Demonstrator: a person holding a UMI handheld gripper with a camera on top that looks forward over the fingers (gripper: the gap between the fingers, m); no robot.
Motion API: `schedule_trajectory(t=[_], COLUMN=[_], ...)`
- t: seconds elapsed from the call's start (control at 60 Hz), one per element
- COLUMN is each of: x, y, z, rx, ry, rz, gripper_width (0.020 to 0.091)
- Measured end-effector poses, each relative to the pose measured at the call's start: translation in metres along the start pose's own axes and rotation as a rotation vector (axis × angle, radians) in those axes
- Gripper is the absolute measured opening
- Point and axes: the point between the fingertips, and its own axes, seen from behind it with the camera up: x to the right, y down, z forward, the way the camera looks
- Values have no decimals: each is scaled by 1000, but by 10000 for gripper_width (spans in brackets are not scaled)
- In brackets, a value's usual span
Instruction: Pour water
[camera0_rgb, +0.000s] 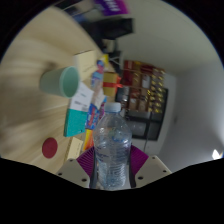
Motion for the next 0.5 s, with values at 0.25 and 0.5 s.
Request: schedule_trajectory(t=[0.25, 0.5], x=[-14, -17], y=[-37, -48], z=[-6, -13], rx=[-16, 17], ry=[-81, -134], rz=[-530, -510], gripper_width=[455, 459])
